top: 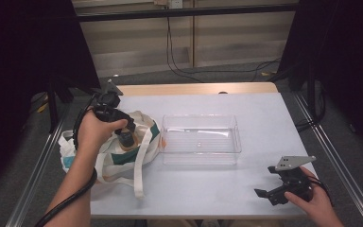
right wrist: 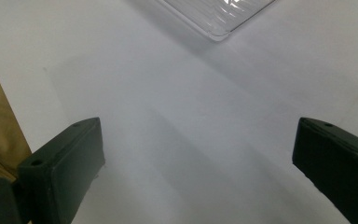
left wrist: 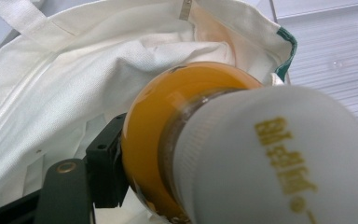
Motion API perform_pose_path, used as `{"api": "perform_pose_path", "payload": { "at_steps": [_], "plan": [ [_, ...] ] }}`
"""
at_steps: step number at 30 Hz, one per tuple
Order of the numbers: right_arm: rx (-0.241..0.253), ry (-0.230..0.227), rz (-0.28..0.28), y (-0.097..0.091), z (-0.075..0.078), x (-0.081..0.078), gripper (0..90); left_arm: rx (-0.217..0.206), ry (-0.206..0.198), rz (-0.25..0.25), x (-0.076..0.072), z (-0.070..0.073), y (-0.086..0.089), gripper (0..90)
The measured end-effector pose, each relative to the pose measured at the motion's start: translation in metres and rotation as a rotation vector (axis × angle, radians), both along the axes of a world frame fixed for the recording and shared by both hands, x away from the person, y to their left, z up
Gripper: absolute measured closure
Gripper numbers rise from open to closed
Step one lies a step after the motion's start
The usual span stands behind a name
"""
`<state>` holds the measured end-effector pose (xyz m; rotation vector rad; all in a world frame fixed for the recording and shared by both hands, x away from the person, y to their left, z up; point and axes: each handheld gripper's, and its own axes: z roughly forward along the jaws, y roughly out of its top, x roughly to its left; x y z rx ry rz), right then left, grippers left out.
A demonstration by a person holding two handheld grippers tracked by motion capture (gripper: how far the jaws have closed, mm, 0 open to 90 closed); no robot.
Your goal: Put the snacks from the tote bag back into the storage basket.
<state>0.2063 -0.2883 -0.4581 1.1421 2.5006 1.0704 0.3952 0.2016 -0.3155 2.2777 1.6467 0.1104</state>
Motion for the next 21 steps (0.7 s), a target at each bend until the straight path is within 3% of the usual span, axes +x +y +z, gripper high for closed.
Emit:
{"api": "perform_pose_path", "payload": {
  "at_steps": [7, 13, 21],
  "plan": [
    [0.002, 0.001, -0.004, 0.0, 0.0, 0.0, 2.0, -0.022, 0.006, 0.003, 0.0, 0.008, 0.002, 30.3],
    [0.0, 0.002, -0.008, 0.0, 0.0, 0.0, 2.0, -0.004, 0.019, -0.022, -0.001, 0.016, 0.002, 30.3],
    [-0.003, 0.002, -0.003, 0.0, 0.0, 0.0, 2.0, -0.013, 0.01, -0.025, -0.002, 0.026, 0.0, 30.3]
  ]
}}
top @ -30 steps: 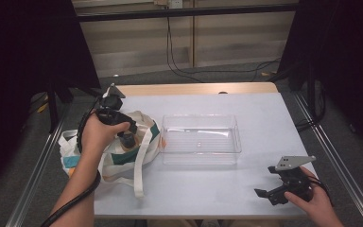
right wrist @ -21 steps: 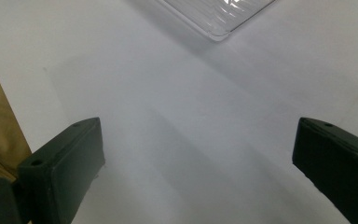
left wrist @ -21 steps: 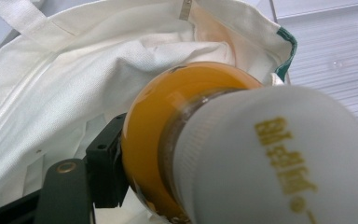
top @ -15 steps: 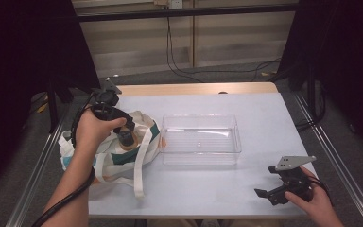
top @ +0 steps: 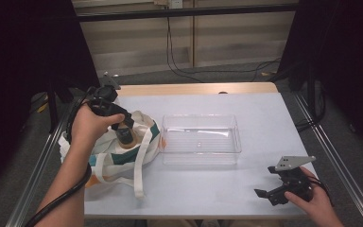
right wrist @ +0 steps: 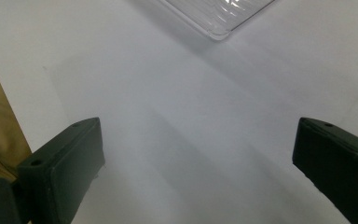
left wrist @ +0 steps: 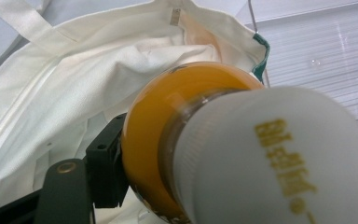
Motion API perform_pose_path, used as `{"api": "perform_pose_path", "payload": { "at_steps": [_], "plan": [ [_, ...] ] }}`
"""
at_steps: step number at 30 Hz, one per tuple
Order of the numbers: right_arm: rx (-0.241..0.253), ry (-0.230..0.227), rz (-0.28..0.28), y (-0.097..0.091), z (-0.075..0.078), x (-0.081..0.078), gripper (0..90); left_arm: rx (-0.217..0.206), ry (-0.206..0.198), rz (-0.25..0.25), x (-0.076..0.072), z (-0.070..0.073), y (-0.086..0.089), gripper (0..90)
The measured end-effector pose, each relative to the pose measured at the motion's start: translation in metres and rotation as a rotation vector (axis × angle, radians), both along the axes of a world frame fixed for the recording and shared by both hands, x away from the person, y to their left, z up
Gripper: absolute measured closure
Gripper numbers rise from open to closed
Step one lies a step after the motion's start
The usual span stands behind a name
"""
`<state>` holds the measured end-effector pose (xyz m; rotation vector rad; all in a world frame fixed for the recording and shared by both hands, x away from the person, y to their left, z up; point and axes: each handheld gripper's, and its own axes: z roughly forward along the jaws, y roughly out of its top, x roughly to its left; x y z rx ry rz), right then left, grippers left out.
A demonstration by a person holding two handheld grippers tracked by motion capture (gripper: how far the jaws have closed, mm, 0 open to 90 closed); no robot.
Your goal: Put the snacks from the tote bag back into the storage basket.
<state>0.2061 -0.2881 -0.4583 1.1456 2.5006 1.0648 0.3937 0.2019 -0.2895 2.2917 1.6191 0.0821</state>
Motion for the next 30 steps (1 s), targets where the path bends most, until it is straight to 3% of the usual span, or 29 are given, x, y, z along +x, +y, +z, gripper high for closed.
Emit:
{"api": "perform_pose_path", "payload": {
  "at_steps": [30],
  "plan": [
    [0.003, -0.003, 0.004, 0.001, 0.0, 0.0, 2.0, -0.032, -0.006, -0.06, -0.003, 0.038, -0.009, 30.3]
  ]
}}
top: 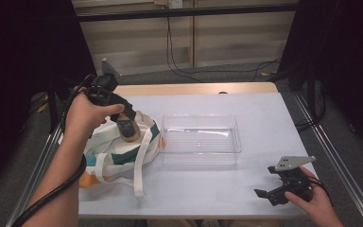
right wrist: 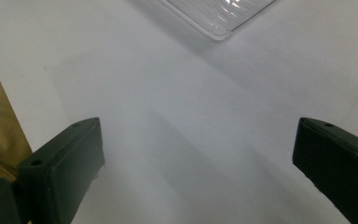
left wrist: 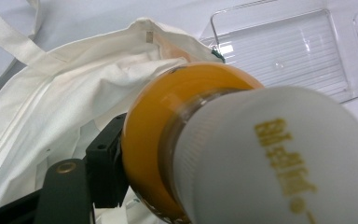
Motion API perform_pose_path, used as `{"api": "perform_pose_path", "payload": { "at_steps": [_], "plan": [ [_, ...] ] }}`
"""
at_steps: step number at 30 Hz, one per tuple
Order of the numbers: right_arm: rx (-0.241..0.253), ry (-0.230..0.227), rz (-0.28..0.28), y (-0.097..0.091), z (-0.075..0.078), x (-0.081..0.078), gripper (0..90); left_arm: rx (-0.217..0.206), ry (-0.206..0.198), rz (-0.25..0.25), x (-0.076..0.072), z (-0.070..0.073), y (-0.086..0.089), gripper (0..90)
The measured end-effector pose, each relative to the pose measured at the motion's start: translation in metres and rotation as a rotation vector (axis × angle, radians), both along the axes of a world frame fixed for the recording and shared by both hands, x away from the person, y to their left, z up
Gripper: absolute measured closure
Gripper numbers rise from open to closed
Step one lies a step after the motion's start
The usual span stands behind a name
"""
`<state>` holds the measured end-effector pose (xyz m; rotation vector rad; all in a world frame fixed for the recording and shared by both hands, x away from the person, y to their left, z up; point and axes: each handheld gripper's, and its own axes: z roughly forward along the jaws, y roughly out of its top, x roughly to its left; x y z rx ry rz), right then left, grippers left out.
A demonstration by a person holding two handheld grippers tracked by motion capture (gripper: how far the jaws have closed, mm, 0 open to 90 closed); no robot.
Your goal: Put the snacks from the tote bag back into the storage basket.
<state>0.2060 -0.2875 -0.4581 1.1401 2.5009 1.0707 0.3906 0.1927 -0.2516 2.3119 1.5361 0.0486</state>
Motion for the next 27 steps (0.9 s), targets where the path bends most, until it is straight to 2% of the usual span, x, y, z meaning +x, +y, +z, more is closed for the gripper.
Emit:
{"api": "perform_pose_path", "payload": {
  "at_steps": [6, 10, 14, 27],
  "plan": [
    [-0.009, 0.004, 0.002, 0.001, 0.0, 0.0, 1.9, -0.011, -0.002, -0.004, 0.0, 0.006, -0.002, 30.3],
    [-0.008, -0.001, -0.002, 0.001, -0.001, 0.0, 1.9, -0.003, -0.003, -0.02, 0.001, 0.01, -0.003, 30.3],
    [-0.006, -0.003, 0.0, 0.0, 0.0, 0.0, 1.9, -0.01, -0.005, -0.015, 0.0, 0.012, -0.006, 30.2],
    [-0.005, -0.004, 0.003, 0.0, -0.001, 0.001, 1.9, -0.015, -0.001, -0.043, 0.0, 0.015, -0.017, 30.2]
  ]
}}
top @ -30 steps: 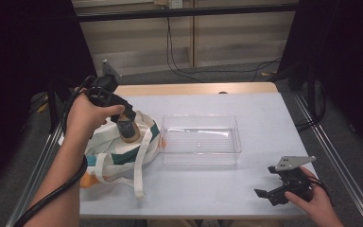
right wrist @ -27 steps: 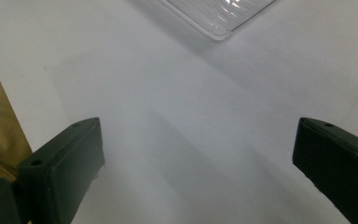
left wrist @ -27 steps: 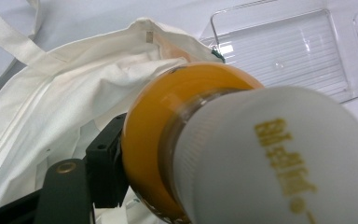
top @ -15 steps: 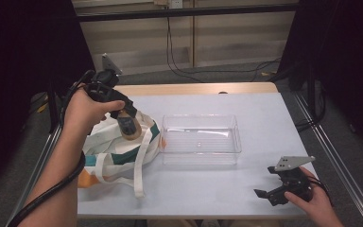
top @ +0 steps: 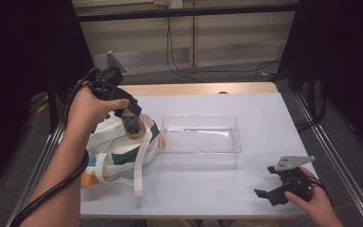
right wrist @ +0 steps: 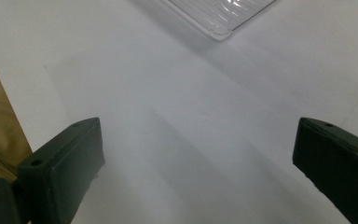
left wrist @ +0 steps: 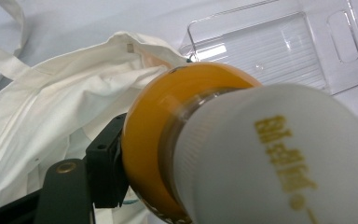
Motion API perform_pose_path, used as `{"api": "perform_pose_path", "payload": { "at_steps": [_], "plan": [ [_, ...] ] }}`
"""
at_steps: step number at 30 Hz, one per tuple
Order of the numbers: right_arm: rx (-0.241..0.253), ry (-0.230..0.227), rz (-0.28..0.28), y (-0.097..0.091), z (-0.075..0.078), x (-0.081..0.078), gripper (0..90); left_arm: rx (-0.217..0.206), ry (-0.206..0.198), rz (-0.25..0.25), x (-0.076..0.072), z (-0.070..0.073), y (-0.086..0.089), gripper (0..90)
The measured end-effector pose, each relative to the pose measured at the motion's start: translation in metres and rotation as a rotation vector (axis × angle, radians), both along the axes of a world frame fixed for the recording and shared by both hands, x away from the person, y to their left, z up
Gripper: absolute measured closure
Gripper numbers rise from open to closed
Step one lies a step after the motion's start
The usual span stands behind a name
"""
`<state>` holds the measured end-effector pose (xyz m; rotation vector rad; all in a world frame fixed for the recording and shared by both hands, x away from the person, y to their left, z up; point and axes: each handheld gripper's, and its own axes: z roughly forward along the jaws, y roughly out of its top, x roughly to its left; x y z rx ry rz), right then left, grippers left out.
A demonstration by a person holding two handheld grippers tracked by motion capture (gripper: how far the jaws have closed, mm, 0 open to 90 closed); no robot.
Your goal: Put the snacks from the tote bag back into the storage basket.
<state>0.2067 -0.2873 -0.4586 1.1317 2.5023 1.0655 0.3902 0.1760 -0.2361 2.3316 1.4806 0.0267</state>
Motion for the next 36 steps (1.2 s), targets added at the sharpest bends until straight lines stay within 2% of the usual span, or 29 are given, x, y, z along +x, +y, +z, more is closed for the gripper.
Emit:
{"api": "perform_pose_path", "payload": {
  "at_steps": [7, 9, 36],
  "plan": [
    [-0.001, 0.001, -0.001, 0.0, 0.0, 0.0, 1.9, 0.0, 0.009, -0.016, 0.0, 0.002, -0.007, 30.2],
    [0.003, 0.002, 0.003, 0.0, 0.0, 0.0, 1.9, -0.002, -0.001, -0.017, 0.0, 0.003, -0.008, 30.2],
    [-0.008, 0.004, 0.01, 0.0, 0.0, 0.0, 1.9, -0.003, -0.004, -0.065, -0.002, 0.007, -0.028, 30.2]
  ]
}}
